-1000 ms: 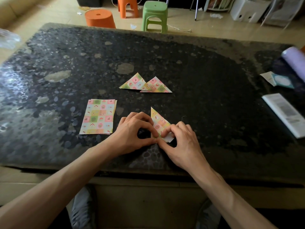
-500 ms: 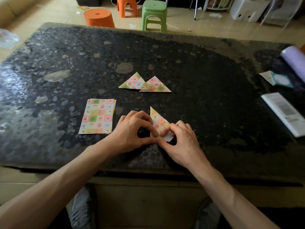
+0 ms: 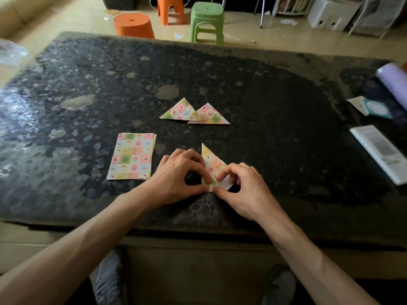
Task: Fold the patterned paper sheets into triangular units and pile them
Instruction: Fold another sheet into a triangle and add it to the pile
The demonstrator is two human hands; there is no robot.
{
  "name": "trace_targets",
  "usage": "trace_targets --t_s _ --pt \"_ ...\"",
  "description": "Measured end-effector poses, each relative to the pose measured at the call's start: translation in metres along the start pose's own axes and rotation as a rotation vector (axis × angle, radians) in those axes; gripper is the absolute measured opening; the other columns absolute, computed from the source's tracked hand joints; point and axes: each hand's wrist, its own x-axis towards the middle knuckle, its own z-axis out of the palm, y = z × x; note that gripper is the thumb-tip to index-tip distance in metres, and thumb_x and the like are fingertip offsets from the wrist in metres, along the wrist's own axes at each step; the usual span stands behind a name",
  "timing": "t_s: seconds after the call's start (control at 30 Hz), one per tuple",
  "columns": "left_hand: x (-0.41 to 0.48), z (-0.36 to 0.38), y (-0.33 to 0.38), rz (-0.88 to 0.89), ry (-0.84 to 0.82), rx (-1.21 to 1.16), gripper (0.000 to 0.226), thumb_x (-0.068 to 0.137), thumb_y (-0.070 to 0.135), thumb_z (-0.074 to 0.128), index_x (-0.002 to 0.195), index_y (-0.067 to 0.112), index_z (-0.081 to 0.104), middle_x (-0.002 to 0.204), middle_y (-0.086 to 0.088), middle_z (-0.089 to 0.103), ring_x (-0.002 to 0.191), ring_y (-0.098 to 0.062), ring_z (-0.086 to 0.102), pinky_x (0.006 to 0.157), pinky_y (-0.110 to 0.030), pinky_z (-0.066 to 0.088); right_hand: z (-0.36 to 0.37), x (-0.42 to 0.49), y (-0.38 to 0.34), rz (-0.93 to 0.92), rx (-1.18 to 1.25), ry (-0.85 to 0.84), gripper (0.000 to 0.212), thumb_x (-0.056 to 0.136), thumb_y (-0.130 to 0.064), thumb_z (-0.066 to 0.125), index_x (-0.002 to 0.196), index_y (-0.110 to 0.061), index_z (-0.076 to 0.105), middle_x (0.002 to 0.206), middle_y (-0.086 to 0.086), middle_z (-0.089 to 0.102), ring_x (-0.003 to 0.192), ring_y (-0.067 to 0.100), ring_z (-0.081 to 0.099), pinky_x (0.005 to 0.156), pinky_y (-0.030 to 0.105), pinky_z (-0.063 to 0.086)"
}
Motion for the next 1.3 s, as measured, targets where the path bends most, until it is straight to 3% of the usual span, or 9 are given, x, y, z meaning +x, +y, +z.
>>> trace_targets --t_s 0.13,0.3,0.43,0.73,0.87,1.0,1.1,1.17,1.3 --pt "0.001 -0.001 -0.001 -0.01 -0.029 -0.004 0.017 0.083 0.05 0.078 0.098 0.046 0.075 0.118 0.025 0.048 0.122 -0.003 0.036 0.097 -0.034 0.03 -0.01 0.004 0.004 0.087 0.098 -0.063 0.024 0.083 -0.028 0.084 0.096 -0.036 0.065 0.091 -0.011 0.058 0.083 0.007 0.055 0.067 0.02 0.04" --pt "0.0 0.0 0.0 -0.029 -0.013 -0.015 0.015 0.082 0.05 0.078 0.095 0.044 0.075 0.117 0.026 0.049 0.122 -0.003 0.037 0.101 -0.037 0.032 -0.013 0.005 0.005 0.075 0.08 -0.092 0.025 0.086 -0.024 0.081 0.099 -0.037 0.064 0.093 -0.012 0.058 0.083 0.007 0.057 0.067 0.018 0.041" --pt "-0.001 0.007 0.005 -0.057 0.051 -0.012 0.019 0.076 0.064 0.075 0.085 0.048 0.071 0.115 0.027 0.049 0.121 0.0 0.036 0.1 -0.035 0.03 -0.018 0.006 0.007 0.076 0.08 -0.126 0.028 0.087 -0.018 0.08 0.101 -0.037 0.065 0.094 -0.011 0.061 0.082 0.006 0.059 0.066 0.015 0.041" --pt "0.0 0.008 0.014 -0.094 0.067 0.015 0.021 0.075 0.065 0.077 0.08 0.049 0.065 0.116 0.024 0.049 0.119 -0.001 0.034 0.096 -0.031 0.023 -0.008 0.004 0.004 0.045 0.047 -0.074 0.025 0.084 -0.04 0.083 0.1 -0.038 0.063 0.094 -0.014 0.053 0.085 0.004 0.05 0.07 0.019 0.038" --pt "0.003 -0.003 0.009 -0.114 -0.012 0.055 0.017 0.077 0.058 0.08 0.087 0.049 0.07 0.117 0.025 0.045 0.124 -0.003 0.032 0.101 -0.035 0.028 -0.014 0.008 0.008 0.079 0.117 -0.104 0.027 0.084 -0.024 0.083 0.101 -0.036 0.065 0.091 -0.01 0.059 0.077 0.005 0.055 0.065 0.017 0.039" --pt "0.002 -0.009 0.002 -0.132 -0.015 0.083 0.023 0.075 0.06 0.08 0.091 0.046 0.072 0.118 0.023 0.046 0.123 -0.004 0.031 0.096 -0.034 0.027 -0.02 0.01 0.012 0.069 0.21 -0.119 0.036 0.082 -0.009 0.081 0.104 -0.035 0.067 0.091 -0.006 0.064 0.071 0.004 0.057 0.066 0.019 0.045" --pt "0.0 -0.009 0.003 -0.121 -0.023 0.086 0.03 0.075 0.061 0.079 0.099 0.048 0.067 0.123 0.021 0.046 0.125 -0.005 0.031 0.098 -0.034 0.029 -0.023 0.011 0.016 0.099 0.285 0.002 0.033 0.087 -0.015 0.08 0.11 -0.034 0.067 0.103 -0.008 0.062 0.077 0.005 0.062 0.066 0.016 0.047" --pt "0.0 -0.011 0.003 -0.13 -0.018 0.066 0.04 0.075 0.06 0.079 0.108 0.047 0.061 0.121 0.021 0.048 0.125 -0.006 0.034 0.1 -0.037 0.033 -0.023 0.011 0.018 0.106 0.193 0.101 0.031 0.089 -0.021 0.079 0.113 -0.035 0.067 0.111 -0.01 0.057 0.081 0.005 0.063 0.067 0.012 0.044" --pt "-0.001 -0.009 0.007 -0.155 0.053 0.006 0.052 0.078 0.061 0.075 0.119 0.043 0.049 0.113 0.022 0.054 0.12 -0.009 0.044 0.097 -0.039 0.041 -0.015 0.009 0.013 0.079 0.026 0.063 0.036 0.09 -0.036 0.077 0.123 -0.039 0.063 0.117 -0.012 0.049 0.091 0.003 0.055 0.072 0.014 0.041"
